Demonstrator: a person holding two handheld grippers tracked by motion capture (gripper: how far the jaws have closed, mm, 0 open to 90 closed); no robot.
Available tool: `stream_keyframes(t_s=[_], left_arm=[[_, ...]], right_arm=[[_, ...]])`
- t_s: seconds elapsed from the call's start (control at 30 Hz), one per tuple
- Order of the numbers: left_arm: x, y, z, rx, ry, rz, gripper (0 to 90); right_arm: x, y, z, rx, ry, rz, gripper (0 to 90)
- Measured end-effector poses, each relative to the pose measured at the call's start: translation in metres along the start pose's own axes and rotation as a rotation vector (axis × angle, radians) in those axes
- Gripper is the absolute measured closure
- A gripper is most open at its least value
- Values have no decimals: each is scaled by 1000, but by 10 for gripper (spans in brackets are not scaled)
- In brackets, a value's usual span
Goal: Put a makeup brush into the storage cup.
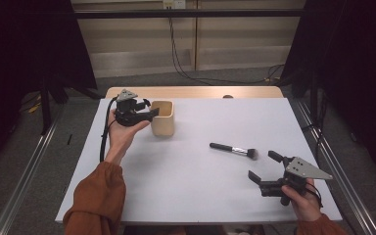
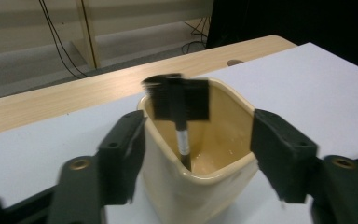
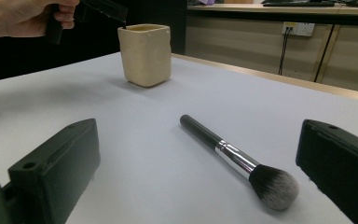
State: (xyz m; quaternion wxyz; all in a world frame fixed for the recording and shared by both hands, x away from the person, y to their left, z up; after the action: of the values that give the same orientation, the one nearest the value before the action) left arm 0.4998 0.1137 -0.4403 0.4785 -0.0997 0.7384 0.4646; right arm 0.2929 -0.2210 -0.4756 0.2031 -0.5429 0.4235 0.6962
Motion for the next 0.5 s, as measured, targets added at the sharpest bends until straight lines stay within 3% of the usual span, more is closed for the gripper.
stream_keyframes(t_s=[0.27,0.5], left_arm=[[4,11,6,-8,15,-36,93],[8,21,5,8,0,-71,33]], right_arm=[[0,-1,0,2,3,3,0],[0,-1,-1,2,2,4,0]])
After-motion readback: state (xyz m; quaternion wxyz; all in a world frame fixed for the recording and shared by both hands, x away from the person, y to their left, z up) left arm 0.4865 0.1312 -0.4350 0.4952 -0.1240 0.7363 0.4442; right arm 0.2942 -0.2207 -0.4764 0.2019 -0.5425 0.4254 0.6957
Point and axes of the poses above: each handheld gripper's, and its own axes: y roughly backward along the jaws, x roughly out of its underside, z roughly to its left, the point moved 10 cm from there along -y, roughly forward along the jaws, and after that the axes turned 9 degrees about z, right-handed, at the moved point
